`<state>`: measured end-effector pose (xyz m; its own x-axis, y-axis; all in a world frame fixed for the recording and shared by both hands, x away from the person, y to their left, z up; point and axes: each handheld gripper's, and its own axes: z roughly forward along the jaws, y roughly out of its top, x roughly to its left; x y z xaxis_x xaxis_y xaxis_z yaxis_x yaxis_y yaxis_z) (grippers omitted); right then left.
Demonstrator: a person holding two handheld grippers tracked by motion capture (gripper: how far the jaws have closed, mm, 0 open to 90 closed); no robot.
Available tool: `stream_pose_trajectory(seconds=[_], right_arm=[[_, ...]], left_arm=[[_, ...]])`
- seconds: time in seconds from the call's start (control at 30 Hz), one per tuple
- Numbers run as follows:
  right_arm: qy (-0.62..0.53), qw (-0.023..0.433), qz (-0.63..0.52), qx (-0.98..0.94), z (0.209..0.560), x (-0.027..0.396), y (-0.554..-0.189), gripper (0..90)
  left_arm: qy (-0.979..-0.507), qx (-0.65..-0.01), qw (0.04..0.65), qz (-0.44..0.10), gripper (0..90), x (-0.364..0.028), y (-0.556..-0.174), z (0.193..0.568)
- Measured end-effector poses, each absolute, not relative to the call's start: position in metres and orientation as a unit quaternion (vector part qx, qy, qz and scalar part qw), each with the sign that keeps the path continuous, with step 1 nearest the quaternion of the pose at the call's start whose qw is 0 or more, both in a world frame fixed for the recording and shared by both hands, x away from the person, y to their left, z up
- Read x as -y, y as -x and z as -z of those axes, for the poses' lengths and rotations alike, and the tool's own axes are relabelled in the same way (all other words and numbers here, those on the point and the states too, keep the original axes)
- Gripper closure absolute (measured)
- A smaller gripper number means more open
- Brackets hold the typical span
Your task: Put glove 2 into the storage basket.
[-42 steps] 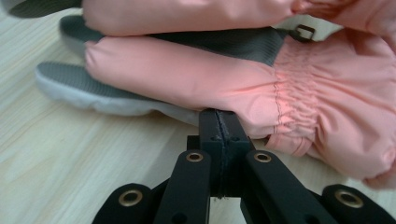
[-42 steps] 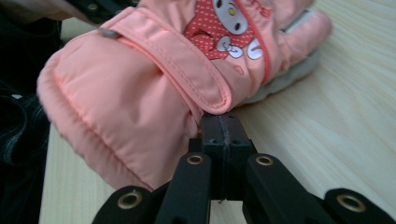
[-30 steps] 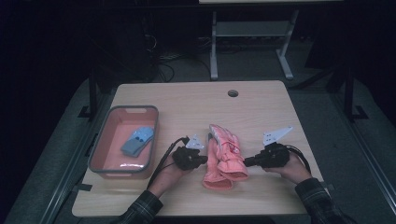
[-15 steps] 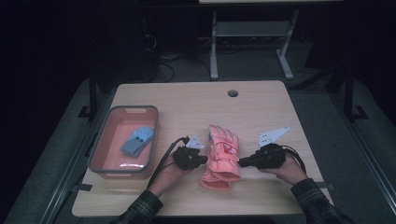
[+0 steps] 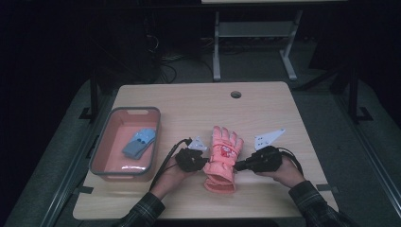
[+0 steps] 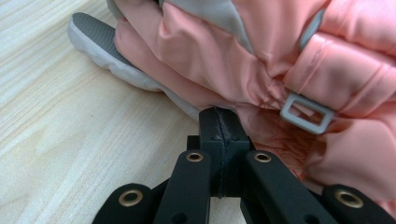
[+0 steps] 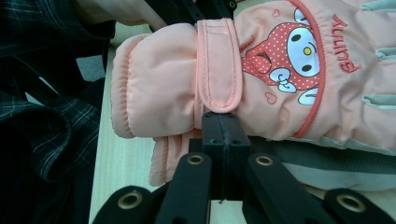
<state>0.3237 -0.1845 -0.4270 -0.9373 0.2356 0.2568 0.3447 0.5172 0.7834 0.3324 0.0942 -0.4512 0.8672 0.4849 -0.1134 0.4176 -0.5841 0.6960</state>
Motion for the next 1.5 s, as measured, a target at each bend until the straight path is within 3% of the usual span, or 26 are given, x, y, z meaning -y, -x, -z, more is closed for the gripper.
stream_pose_trajectory(seconds=[0.3,0.53,0.9,1.23,1.5], right_arm=[[0.191,0.039,0.449,0.872,0.429,0.193,-0.321,89.8],[0.222,0.028,0.403,0.887,0.446,0.196,-0.315,89.9],[0.210,0.033,0.376,0.902,0.464,0.165,-0.308,90.0],[0.194,0.016,0.383,0.903,0.463,0.137,-0.306,89.9],[0.216,0.005,0.386,0.897,0.455,0.153,-0.305,88.6]], left_arm=[[-0.889,-0.281,0.356,-0.052,84.7,-0.104,-0.335,0.447],[-0.876,-0.300,0.372,-0.070,89.3,-0.112,-0.336,0.432],[-0.848,-0.352,0.393,-0.057,49.4,-0.130,-0.349,0.410],[-0.842,-0.325,0.429,-0.029,28.7,-0.141,-0.359,0.386],[-0.848,-0.307,0.432,-0.004,21.5,-0.136,-0.366,0.381]])
